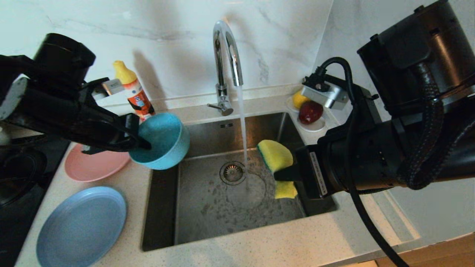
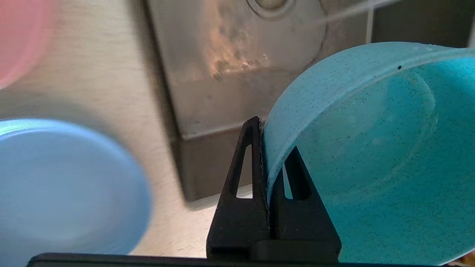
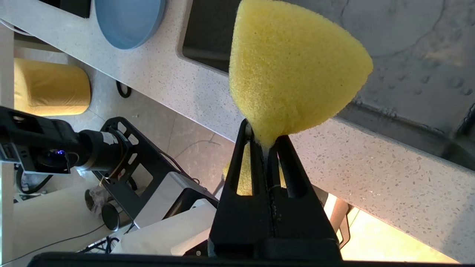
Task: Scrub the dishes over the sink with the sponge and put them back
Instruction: Wash the bowl
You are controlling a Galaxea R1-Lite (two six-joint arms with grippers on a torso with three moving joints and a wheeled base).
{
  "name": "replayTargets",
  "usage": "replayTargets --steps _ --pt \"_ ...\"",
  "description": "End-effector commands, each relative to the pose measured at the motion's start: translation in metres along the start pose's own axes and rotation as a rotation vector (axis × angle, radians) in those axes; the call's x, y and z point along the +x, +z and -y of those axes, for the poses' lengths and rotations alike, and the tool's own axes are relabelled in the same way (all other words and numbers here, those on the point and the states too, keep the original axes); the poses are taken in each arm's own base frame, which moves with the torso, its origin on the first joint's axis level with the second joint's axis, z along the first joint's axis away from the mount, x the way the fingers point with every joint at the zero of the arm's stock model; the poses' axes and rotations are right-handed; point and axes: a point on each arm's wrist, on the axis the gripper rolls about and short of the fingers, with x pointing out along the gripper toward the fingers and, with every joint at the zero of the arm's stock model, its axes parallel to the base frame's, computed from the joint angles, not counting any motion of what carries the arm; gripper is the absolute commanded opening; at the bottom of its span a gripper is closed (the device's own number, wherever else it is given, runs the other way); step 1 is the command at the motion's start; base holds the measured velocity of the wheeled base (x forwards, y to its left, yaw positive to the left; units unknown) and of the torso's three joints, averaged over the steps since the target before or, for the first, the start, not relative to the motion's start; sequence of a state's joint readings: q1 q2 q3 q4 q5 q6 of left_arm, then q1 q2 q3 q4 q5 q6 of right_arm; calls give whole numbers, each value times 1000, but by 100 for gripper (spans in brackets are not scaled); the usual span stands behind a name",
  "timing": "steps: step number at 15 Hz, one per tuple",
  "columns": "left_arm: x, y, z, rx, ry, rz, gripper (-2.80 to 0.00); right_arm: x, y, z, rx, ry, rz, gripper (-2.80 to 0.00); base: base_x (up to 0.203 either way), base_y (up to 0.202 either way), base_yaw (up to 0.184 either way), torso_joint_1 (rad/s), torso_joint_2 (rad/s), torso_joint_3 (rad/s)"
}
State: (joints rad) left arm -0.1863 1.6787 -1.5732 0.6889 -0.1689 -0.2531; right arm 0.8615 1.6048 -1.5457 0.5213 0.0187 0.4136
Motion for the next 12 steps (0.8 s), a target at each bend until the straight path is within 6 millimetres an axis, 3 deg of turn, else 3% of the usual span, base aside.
replayTargets --steps 1,6,12 --pt "41 -5 24 25 3 -66 -280 -3 0 0 3 4 2 -280 0 0 0 0 0 0" --pt "92 -14 62 3 23 -74 -280 -11 -1 0 3 9 13 -280 0 0 0 0 0 0" --pt "127 -15 88 -47 21 -49 -280 -19 -1 -2 2 20 28 -280 0 0 0 0 0 0"
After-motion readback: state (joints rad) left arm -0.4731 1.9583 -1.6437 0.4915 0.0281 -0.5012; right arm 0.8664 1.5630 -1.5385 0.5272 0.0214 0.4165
